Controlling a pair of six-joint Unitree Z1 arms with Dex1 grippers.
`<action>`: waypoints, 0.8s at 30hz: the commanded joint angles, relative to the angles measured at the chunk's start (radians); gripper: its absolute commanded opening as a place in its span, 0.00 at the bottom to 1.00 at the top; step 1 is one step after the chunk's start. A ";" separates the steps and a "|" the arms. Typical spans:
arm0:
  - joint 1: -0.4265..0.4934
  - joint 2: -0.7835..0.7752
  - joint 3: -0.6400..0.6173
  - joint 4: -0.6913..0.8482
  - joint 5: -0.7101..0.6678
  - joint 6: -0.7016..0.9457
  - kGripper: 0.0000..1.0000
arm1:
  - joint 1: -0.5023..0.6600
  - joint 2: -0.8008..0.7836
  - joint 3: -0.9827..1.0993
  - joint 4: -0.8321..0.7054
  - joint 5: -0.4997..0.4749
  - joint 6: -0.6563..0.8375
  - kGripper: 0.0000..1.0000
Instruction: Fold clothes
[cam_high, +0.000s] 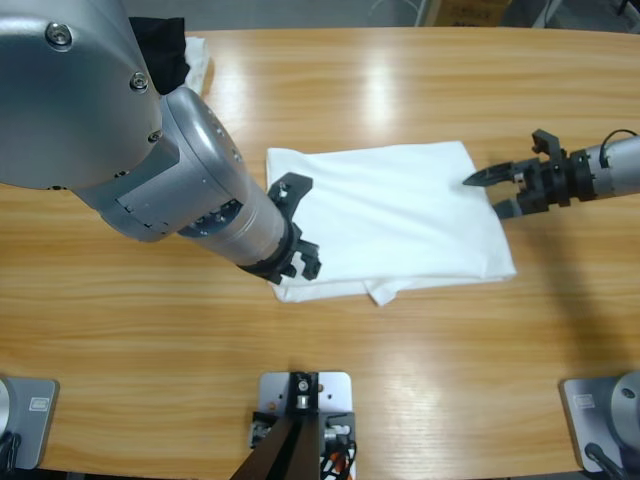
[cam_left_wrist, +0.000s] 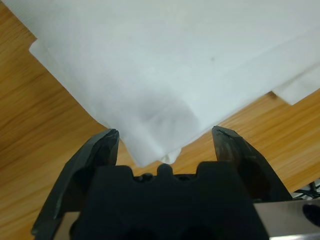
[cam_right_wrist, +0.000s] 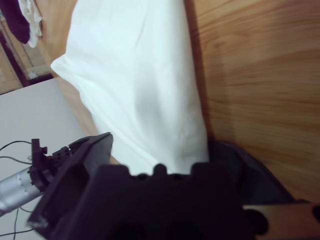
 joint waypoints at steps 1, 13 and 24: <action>-0.008 -0.003 0.034 0.010 -0.014 -0.007 0.74 | -0.007 0.137 0.043 -0.042 0.017 -0.005 0.09; -0.008 0.000 0.040 0.010 -0.014 -0.002 0.75 | -0.007 0.035 0.057 -0.035 -0.055 -0.003 0.00; -0.011 -0.006 0.057 0.009 -0.013 -0.001 0.75 | 0.022 -0.384 -0.184 0.504 -0.912 -0.029 0.00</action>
